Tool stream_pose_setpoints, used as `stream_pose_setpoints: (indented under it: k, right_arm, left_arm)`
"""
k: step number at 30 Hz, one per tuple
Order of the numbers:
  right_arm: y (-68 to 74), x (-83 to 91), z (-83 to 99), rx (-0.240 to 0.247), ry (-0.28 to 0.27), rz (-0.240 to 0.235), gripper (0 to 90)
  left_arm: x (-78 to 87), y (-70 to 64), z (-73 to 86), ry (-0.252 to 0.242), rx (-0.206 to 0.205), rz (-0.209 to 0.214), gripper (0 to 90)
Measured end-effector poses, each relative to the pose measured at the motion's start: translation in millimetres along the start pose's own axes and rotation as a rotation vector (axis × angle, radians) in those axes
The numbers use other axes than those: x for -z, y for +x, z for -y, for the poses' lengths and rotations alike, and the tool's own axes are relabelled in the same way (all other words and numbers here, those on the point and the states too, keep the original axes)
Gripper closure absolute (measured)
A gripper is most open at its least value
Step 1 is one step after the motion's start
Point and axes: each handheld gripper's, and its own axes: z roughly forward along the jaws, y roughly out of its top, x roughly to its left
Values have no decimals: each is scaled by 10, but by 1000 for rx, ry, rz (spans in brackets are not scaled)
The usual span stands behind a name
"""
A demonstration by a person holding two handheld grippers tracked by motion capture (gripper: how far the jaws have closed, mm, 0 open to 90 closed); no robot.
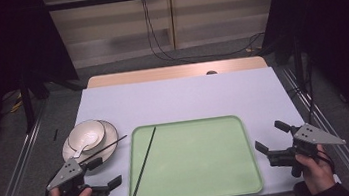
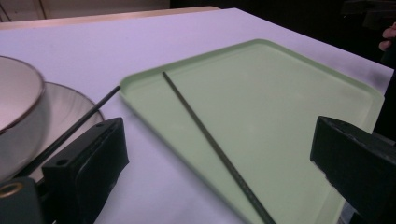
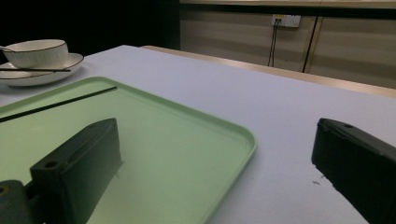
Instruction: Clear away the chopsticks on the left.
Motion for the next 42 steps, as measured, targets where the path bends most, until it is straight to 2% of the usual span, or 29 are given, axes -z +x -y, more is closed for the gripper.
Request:
stream_pose_setpoints:
  k: [1, 3, 4, 8, 10, 17, 19, 21, 22, 25, 28, 29, 30, 32, 34, 35, 36, 38, 42]
  right_arm:
    - [1, 1, 1, 2, 2, -3, 9]
    - [3, 2, 1, 2, -1, 0, 9]
    - [3, 0, 1, 2, 0, 0, 9]
    - [1, 0, 1, 3, 3, 0, 9]
    - [2, 0, 1, 2, 4, -2, 9]
    - [5, -1, 0, 3, -1, 1, 10]
    - [9, -1, 0, 3, 0, -1, 10]
    - [10, -2, 0, 2, 3, -1, 10]
    - [9, -3, -1, 7, 1, 4, 10]
    - [10, -4, -2, 7, 1, 2, 10]
    - [7, -3, -2, 11, 3, 1, 10]
    - [9, -3, -1, 10, 3, 1, 10]
    - [9, -3, -1, 11, 3, 1, 10]
    - [8, -2, -2, 9, 4, 0, 10]
    - [8, -6, -1, 8, 4, 0, 10]
    - [8, -5, -1, 8, 3, 2, 10]
    - [7, -3, 0, 11, 4, -1, 10]
    - [10, -5, 0, 6, 7, -2, 10]
    - [7, -9, 1, 14, 7, -6, 10]
  left_arm:
    - [33, 23, 6, -3, 10, -26, 29]
    - [86, 76, 12, 0, 4, -36, 12]
    - [118, 101, 16, 5, -9, -54, 17]
    - [240, 221, 55, 22, -15, -55, 30]
    - [310, 281, 72, 26, -12, -25, 37]
    - [540, 446, 115, 40, -9, -88, 59]
    - [572, 510, 126, 40, 11, -82, 59]
    - [612, 606, 136, 49, 13, -73, 63]
    - [620, 634, 136, 54, 2, -87, 82]
    - [601, 700, 153, 69, -7, -72, 82]
    - [567, 770, 170, 90, -64, -92, 123]
    - [556, 795, 180, 88, -70, -101, 167]
    - [543, 838, 182, 104, -62, -107, 218]
    - [513, 907, 189, 109, -28, -122, 228]
    - [493, 970, 193, 131, -33, -149, 254]
    - [483, 1001, 199, 135, -30, -134, 297]
    - [474, 1022, 204, 142, -34, -140, 359]
    - [452, 1065, 210, 159, -47, -164, 404]
    - [409, 1092, 173, 200, -79, -149, 512]
